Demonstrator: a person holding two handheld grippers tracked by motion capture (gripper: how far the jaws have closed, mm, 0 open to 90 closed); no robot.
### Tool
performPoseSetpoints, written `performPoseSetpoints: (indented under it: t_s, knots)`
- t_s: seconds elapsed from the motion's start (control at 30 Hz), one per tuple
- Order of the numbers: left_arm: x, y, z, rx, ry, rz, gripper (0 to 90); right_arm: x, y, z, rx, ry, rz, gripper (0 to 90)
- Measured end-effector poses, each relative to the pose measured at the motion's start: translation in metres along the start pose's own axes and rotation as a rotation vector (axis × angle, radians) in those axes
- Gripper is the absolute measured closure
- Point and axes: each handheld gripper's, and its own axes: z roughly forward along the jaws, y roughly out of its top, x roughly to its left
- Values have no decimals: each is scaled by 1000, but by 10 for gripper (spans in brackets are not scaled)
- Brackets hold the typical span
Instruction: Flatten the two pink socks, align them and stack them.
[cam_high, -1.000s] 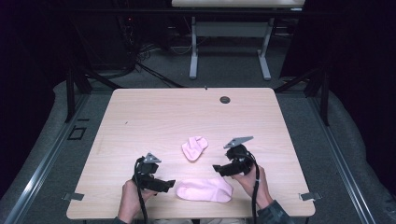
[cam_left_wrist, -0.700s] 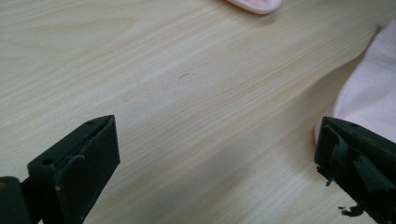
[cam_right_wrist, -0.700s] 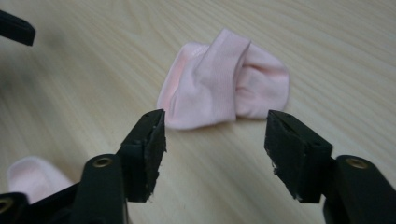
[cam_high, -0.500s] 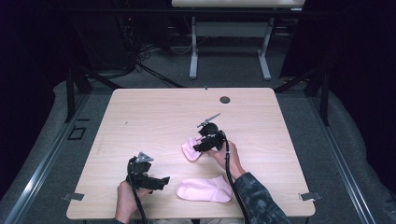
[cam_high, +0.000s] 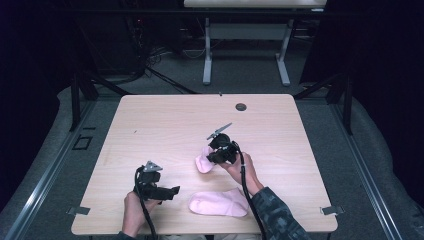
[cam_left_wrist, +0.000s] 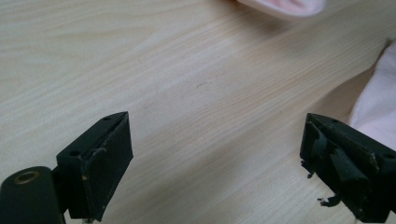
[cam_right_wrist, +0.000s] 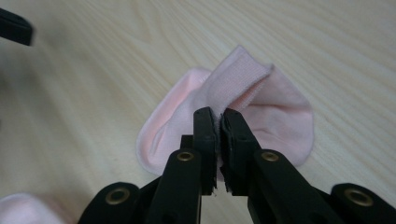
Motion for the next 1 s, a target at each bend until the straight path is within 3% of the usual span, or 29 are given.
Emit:
performPoseSetpoints:
  t_s: [0.03,0.07,0.2,0.23,0.33,0.43,0.53,0.6,0.67,0.73,0.77,0.83,0.9,1.0]
  knots:
    - [0,0,0,0,0,0,115,0,0,0,0,0,0,848]
    - [-3,4,2,-4,-3,19,131,6,0,-15,-27,4,-25,848]
    - [-9,11,8,-21,-16,58,167,16,1,-39,-67,13,-41,847]
    - [-14,17,13,-50,-15,92,178,18,1,-44,-73,15,-46,847]
    - [-19,25,19,-99,-15,140,229,22,1,-57,-94,30,-57,846]
    - [-21,36,28,-154,-61,165,252,26,-1,-68,-109,44,-62,846]
    - [-25,46,38,-176,-97,200,353,29,-3,-76,-129,57,-65,845]
    - [-32,50,45,-172,-63,249,540,30,-5,-80,-132,58,-68,845]
    - [-35,52,48,-173,-34,272,740,28,-8,-82,-128,56,-69,845]
    - [-38,52,47,-186,0,276,874,24,-11,-83,-128,48,-58,845]
    - [-38,52,47,-186,0,276,884,21,-13,-83,-133,44,-54,845]
    - [-42,52,41,-193,82,327,887,15,-17,-84,-127,30,-42,845]
    - [-47,51,36,-183,112,371,888,8,-22,-82,-131,45,-30,845]
    - [-57,48,34,-150,158,440,888,-1,-29,-73,-97,43,-13,844]
